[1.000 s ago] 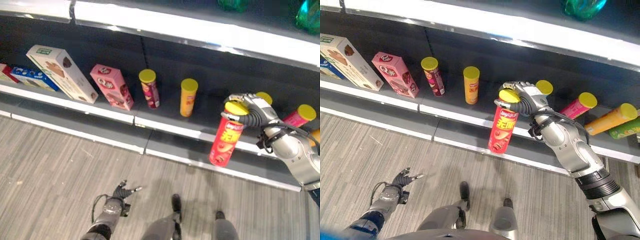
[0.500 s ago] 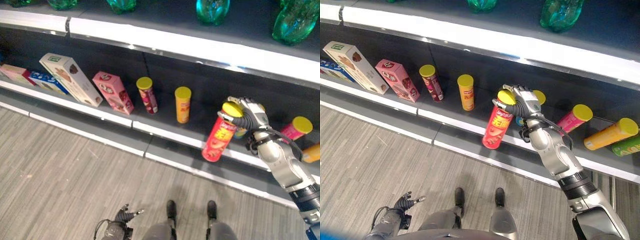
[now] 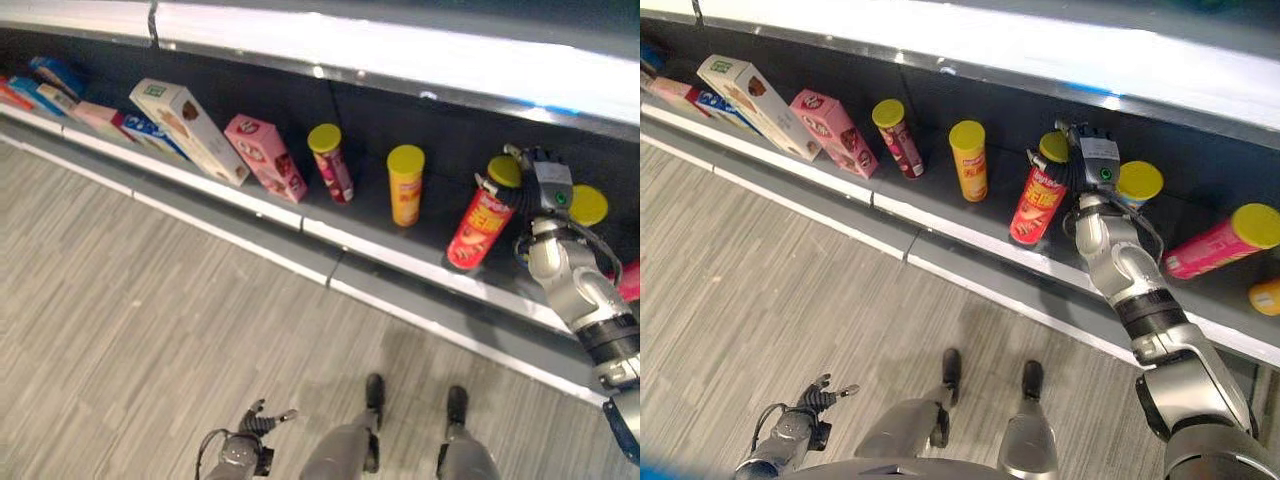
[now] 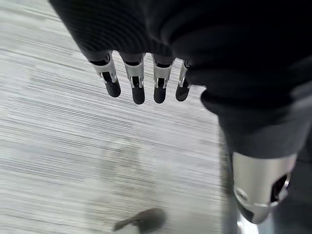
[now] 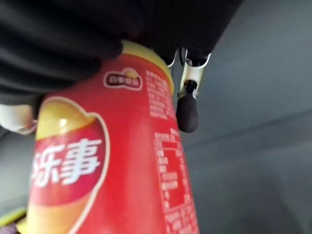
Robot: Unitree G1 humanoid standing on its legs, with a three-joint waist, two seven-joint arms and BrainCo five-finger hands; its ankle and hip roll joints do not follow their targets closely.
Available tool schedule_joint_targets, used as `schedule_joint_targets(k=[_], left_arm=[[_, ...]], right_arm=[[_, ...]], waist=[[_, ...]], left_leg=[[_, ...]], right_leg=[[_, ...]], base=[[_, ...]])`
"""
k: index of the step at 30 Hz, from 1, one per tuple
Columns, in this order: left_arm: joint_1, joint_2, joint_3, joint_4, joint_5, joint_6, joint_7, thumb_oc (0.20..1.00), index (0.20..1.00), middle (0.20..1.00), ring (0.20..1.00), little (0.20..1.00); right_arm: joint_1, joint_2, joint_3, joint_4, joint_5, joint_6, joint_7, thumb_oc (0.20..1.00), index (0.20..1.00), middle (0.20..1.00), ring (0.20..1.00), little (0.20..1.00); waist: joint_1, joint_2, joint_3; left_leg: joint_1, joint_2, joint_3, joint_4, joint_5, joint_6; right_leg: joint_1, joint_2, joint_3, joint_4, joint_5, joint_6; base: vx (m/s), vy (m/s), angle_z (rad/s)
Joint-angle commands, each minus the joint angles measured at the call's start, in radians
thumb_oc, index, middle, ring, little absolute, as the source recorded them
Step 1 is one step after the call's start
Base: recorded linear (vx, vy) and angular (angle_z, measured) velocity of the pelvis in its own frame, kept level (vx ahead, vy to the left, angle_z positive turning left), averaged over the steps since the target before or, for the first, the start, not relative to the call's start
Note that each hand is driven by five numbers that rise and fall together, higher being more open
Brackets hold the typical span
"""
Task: Put the goods on the table back onto the shelves and tidy them up.
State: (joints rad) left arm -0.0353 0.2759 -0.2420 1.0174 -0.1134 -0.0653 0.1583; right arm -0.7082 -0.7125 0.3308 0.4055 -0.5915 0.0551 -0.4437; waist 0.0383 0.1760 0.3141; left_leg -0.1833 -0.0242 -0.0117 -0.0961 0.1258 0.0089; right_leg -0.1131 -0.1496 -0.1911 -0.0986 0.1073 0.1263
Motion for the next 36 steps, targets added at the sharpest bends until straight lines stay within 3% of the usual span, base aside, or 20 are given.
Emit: schedule_joint_targets(k=[1, 17, 36], left_arm=[[-0.075, 0.035, -0.026, 0.038, -0.023, -0.028, 0.026, 1.0, 1.0, 1.0, 1.0, 1.0], [-0.085, 0.026, -0.048, 0.015, -0.04, -0.045, 0.017, 1.0, 1.0, 1.0, 1.0, 1.0], [-0.12, 0.013, -0.035, 0.033, -0.05, -0.042, 0.026, 1.0, 1.0, 1.0, 1.0, 1.0]], right_arm=[[-0.127, -0.03, 0.023, -0.019, -0.041, 0.001, -0.078, 0.2, 0.2, 0.2, 0.2, 0.2], [-0.207, -0.112, 0.045, 0.085, -0.101, 0.059, -0.123, 0.2, 0.2, 0.2, 0.2, 0.2], [-0.201, -0.123, -0.026, 0.016, -0.137, 0.098, -0.184, 0.2, 0.2, 0.2, 0.2, 0.2]], waist=[[0.018, -0.057, -0.005], [0.03, 0.018, 0.008], [0.019, 0.045, 0.016]], left_leg=[[0.019, 0.036, 0.037, 0.015, -0.083, -0.088], [-0.035, 0.0, 0.022, 0.009, -0.07, -0.085], [-0.064, -0.008, 0.023, 0.009, -0.067, -0.085]], right_leg=[[0.008, -0.088, 0.054, 0.131, -0.146, 0.064], [-0.03, -0.125, 0.042, 0.136, -0.128, 0.082], [-0.059, -0.13, 0.044, 0.133, -0.119, 0.088]], base=[[-0.01, 0.039, 0.17], [0.01, 0.041, 0.07], [0.0, 0.012, 0.0]])
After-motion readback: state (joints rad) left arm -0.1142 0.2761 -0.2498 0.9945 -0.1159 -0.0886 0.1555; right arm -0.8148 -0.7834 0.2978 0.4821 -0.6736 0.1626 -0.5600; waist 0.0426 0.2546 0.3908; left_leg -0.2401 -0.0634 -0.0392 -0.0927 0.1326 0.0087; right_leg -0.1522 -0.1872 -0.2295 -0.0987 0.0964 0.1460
